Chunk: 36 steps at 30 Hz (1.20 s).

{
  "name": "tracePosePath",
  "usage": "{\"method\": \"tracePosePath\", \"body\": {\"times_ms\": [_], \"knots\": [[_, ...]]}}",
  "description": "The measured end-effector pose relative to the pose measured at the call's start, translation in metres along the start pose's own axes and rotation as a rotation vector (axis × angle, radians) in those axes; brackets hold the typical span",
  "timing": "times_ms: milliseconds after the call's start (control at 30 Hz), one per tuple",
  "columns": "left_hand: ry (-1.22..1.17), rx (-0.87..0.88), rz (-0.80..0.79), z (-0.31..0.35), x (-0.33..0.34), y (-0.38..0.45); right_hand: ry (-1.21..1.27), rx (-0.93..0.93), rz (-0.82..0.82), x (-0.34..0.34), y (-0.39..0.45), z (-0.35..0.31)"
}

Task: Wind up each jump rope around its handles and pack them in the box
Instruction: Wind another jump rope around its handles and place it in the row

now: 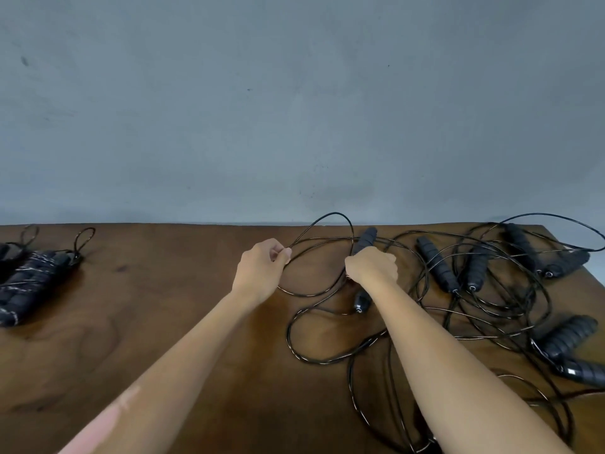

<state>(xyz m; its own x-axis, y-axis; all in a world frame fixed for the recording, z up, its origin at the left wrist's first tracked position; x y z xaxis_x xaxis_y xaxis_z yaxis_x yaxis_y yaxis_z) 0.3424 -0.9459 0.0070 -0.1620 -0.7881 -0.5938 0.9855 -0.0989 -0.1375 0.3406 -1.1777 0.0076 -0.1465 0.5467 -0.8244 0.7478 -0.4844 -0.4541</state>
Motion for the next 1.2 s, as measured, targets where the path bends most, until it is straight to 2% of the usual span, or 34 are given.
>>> {"method": "tracePosePath", "body": {"times_ms": [167, 400, 500, 667, 733, 800, 867, 933, 1000, 1200], "knots": [[0.063, 0.01, -0.026, 0.001, -0.009, -0.006, 0.13, -0.099, 0.056, -0.01, -0.017, 0.018], [0.178, 0.044, -0.127, 0.007, -0.023, -0.018, 0.467, -0.499, 0.158, -0.066, -0.078, 0.018], [0.224, 0.106, -0.167, 0.011, -0.029, -0.028, 0.506, -0.621, 0.141, -0.086, -0.117, 0.008], [0.243, 0.187, -0.219, 0.018, -0.04, -0.048, 0.528, -0.714, 0.102, -0.096, -0.158, -0.011], [0.131, 0.236, -0.172, 0.032, -0.053, -0.059, 0.532, -0.76, 0.075, -0.097, -0.176, -0.022], [-0.168, 0.27, -0.156, 0.052, -0.072, -0.075, 0.526, -0.818, 0.043, -0.095, -0.196, -0.034], [-0.514, 0.321, -0.245, 0.072, -0.091, -0.094, 0.53, -0.863, 0.016, -0.089, -0.216, -0.048], [-0.744, 0.37, -0.368, 0.087, -0.105, -0.111, 0.537, -0.894, -0.013, -0.084, -0.234, -0.063], [-0.829, 0.407, -0.436, 0.099, -0.117, -0.129, 0.548, -0.916, -0.041, -0.079, -0.25, -0.076], [-1.01, 0.382, -0.44, 0.101, -0.157, -0.154, 0.455, -1.032, -0.067, -0.059, -0.297, -0.112]]}}
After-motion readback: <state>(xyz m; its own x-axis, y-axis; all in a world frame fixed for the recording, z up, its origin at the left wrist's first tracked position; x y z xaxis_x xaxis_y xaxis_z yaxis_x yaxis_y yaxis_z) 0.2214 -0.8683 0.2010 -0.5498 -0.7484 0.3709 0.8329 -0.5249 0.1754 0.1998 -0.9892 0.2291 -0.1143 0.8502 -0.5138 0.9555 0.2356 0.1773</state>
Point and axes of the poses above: each hand's wrist, its own y-axis towards the middle knuckle, its own x-axis out of the palm, z = x × y, the point moved 4 cm from there along y, towards the middle knuckle, and after that the axes turned 8 degrees about -z, right-handed, at the moved point
